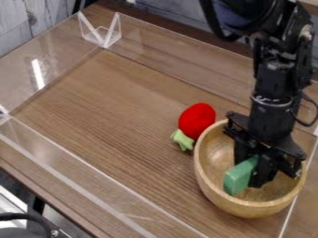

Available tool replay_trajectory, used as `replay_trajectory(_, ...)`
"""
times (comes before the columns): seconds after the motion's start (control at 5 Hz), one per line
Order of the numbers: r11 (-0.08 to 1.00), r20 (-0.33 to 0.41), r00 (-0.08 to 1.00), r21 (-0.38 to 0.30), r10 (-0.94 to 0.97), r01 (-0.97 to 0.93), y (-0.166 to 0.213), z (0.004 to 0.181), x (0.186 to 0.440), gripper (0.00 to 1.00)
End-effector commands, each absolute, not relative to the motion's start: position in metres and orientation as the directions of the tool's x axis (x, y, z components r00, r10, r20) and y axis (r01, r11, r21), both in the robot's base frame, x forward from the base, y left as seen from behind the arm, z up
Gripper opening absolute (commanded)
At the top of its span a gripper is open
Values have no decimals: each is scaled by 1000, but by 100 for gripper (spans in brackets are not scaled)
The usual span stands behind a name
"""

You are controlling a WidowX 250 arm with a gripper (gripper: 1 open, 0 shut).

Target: Put the green block in the brown bowl

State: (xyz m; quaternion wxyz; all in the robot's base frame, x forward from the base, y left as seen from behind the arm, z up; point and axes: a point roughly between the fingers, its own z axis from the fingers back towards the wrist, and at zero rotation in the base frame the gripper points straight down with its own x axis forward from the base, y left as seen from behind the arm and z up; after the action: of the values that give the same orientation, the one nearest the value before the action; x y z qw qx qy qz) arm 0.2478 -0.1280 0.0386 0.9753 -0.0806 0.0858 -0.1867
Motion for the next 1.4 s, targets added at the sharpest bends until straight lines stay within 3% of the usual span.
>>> replay_trajectory(0.0,907,-101,912,-197,-397,372,-132,47,250,0)
replay_trajectory(0.2,906,-104,911,-202,-398,373,-132,46,250,0)
replay_trajectory(0.4,907,-109,912,-203,-395,368,-130,48,249,100)
replay_trajectory(1.2,913,-65,925,-202,-375,355,-122,80,251,100)
